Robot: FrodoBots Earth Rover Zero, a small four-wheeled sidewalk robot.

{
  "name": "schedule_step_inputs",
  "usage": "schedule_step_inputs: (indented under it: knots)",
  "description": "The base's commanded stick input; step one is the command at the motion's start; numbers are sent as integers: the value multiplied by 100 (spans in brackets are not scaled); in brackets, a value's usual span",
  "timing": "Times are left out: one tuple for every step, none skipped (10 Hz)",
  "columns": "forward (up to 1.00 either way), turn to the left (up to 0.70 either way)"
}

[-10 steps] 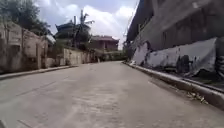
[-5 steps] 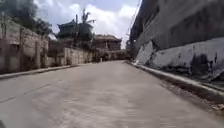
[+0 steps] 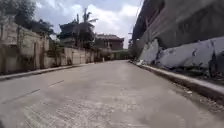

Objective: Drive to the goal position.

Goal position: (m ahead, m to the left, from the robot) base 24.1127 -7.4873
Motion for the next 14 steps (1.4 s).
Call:
schedule_step_inputs:
  knots:
    - [100, 0]
    - [100, 0]
    - [100, 0]
    - [100, 0]
    - [100, 0]
    - [100, 0]
    - [100, 0]
    - [100, 0]
    - [100, 0]
    - [100, 0]
    - [100, 0]
    - [100, 0]
    - [100, 0]
    - [100, 0]
